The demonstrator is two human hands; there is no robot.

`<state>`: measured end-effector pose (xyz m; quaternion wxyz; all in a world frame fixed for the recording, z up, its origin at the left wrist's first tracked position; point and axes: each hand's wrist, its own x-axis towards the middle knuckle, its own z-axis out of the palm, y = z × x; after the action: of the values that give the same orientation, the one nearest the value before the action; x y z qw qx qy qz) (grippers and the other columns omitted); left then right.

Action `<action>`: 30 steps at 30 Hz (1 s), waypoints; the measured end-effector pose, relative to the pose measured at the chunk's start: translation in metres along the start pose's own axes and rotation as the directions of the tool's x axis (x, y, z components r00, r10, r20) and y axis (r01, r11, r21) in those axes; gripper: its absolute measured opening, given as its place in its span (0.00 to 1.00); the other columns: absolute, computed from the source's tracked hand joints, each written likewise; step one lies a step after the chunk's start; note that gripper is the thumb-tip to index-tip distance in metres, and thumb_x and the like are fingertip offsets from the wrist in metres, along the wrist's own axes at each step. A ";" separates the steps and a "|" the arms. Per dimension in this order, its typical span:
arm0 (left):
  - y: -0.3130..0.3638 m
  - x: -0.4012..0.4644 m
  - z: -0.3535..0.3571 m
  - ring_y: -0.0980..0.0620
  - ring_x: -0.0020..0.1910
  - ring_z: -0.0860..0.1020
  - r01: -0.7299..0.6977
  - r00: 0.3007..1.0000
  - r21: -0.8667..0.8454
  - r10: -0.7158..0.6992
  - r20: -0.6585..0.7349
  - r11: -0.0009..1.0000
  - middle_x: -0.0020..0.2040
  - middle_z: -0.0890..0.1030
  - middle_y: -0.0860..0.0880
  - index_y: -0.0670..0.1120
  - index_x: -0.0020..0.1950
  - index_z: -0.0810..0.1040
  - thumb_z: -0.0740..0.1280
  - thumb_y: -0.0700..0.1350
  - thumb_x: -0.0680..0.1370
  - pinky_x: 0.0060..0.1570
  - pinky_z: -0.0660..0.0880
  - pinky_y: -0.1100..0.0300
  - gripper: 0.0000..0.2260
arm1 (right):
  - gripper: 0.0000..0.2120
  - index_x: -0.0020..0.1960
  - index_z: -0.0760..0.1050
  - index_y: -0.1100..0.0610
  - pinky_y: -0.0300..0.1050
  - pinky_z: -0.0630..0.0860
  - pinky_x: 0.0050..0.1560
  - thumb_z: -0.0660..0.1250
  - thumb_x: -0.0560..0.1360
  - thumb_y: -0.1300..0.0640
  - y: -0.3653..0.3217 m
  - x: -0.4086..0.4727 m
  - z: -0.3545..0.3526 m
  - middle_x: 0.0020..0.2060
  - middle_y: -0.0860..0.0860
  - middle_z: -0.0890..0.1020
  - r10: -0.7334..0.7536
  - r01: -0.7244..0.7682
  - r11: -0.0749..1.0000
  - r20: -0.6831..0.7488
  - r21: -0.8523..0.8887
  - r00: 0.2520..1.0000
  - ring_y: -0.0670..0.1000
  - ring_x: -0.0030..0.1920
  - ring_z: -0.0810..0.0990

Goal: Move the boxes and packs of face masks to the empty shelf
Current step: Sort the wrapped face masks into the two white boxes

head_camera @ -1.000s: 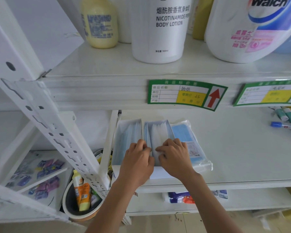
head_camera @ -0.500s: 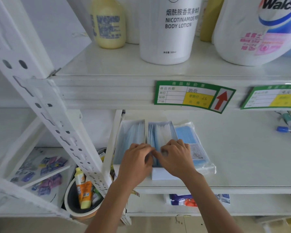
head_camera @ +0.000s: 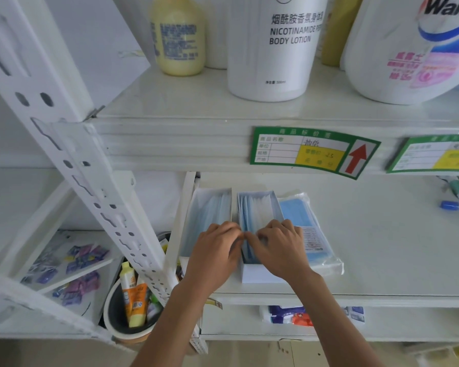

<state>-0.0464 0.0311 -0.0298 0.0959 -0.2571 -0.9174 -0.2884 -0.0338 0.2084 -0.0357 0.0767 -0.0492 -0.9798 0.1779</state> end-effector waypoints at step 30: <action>-0.007 -0.001 -0.001 0.52 0.69 0.69 0.048 0.997 -0.094 -0.042 0.066 0.994 0.73 0.68 0.54 0.51 0.70 0.75 0.63 0.52 0.81 0.70 0.71 0.52 0.18 | 0.13 0.49 0.84 0.49 0.50 0.62 0.62 0.64 0.75 0.44 -0.024 -0.001 -0.018 0.64 0.44 0.72 0.197 -0.195 0.978 -0.018 0.074 0.980 0.52 0.64 0.65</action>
<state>-0.0492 0.0249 -0.0328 0.0474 -0.2499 -0.9107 -0.3256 -0.0314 0.1917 -0.0103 0.0727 -0.1449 -0.9622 0.2190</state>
